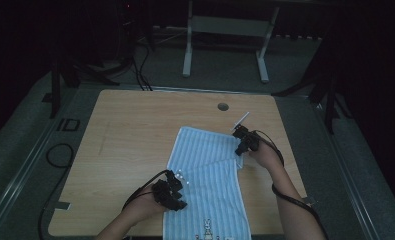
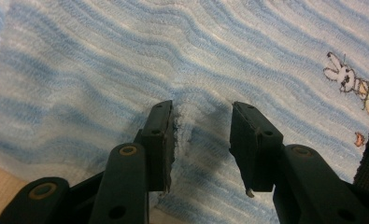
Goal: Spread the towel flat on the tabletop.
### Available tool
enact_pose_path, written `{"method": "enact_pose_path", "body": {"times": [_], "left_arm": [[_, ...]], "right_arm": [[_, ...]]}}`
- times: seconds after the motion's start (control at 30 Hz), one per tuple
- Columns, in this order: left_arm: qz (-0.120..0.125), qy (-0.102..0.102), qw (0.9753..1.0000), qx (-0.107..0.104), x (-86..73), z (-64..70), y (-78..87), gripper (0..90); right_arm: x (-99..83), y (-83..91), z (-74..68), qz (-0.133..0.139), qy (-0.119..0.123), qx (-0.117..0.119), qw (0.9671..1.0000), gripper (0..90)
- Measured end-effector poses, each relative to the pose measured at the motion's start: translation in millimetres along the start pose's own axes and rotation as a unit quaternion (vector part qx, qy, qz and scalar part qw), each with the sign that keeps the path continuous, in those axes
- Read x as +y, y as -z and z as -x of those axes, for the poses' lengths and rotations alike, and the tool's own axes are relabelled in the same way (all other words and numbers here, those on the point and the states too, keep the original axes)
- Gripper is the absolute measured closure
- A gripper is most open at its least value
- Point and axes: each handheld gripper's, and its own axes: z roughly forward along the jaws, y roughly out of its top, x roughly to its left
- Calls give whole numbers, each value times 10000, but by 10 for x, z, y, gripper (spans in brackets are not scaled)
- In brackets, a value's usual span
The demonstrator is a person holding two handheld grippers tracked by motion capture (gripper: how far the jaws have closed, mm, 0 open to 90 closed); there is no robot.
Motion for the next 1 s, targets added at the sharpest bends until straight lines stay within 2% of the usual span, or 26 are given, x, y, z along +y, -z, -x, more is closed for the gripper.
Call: {"method": "enact_pose_path", "body": {"times": [0.2,0.33,0.47,0.5,0.53,0.6,0.67,0.73,0.8,0.83,0.9,1.0], "left_arm": [[-22,-57,10000,-67,46,27,-29,596],[-36,-101,9999,-106,78,49,-49,596],[-54,-143,9998,-152,107,76,-68,577],[-44,-144,9998,-158,114,89,-75,577],[-67,-189,9997,-128,123,98,-70,577],[40,-156,9998,-138,133,92,-19,576],[156,-126,9998,-45,138,50,85,566],[263,-27,9996,81,132,-18,205,559],[349,66,9991,214,116,-86,316,559],[367,94,9991,215,109,-107,342,559],[377,148,9987,293,94,-153,381,560],[348,227,9984,384,100,-239,375,560]], "right_arm": [[140,-25,109,27,31,-69,10000,897],[180,-31,152,53,-49,-98,9999,896],[201,-36,184,176,-119,-174,9996,851],[207,-33,189,169,-226,-138,9995,851],[207,-28,196,163,-241,-91,9995,851],[194,20,164,214,-312,5,9993,851],[146,125,80,323,-306,75,9990,852],[51,254,-23,507,-181,187,9984,855],[-89,370,-162,681,-32,313,9972,873],[-194,412,-264,697,71,405,9967,874],[-346,417,-407,743,236,474,9958,890],[-571,310,-641,613,513,575,9951,890]]}}
